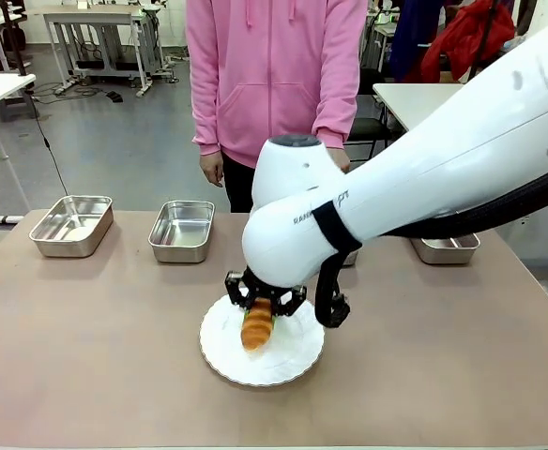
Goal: Place the bread in the container.
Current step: Place the Butter Roll into the Airtight Container indicated by the human.
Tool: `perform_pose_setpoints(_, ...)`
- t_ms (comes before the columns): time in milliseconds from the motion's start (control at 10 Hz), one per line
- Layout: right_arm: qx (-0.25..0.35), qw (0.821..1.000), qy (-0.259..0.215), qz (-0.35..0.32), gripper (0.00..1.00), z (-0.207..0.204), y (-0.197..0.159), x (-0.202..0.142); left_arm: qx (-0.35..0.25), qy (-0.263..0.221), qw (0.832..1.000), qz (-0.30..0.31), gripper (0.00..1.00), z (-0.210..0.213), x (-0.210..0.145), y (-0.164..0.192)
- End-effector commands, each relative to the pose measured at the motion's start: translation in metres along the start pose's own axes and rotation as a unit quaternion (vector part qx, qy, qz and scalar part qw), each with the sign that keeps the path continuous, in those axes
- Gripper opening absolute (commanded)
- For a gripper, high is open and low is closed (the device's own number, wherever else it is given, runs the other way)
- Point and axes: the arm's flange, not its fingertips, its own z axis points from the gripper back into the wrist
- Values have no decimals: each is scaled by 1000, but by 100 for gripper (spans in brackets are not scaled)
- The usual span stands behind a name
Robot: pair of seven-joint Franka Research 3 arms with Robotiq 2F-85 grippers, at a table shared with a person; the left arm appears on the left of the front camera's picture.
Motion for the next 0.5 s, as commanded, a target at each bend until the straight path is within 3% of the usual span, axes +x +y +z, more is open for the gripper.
perform_pose_setpoints(0,20,999,-17,32,41,60,-12,16,1,-1,1000,-3,100,1,1,-1)
perform_pose_setpoints(400,21,994,-67,80,41,156,-37,70,1,-1,1000,-3,100,1,1,-1)
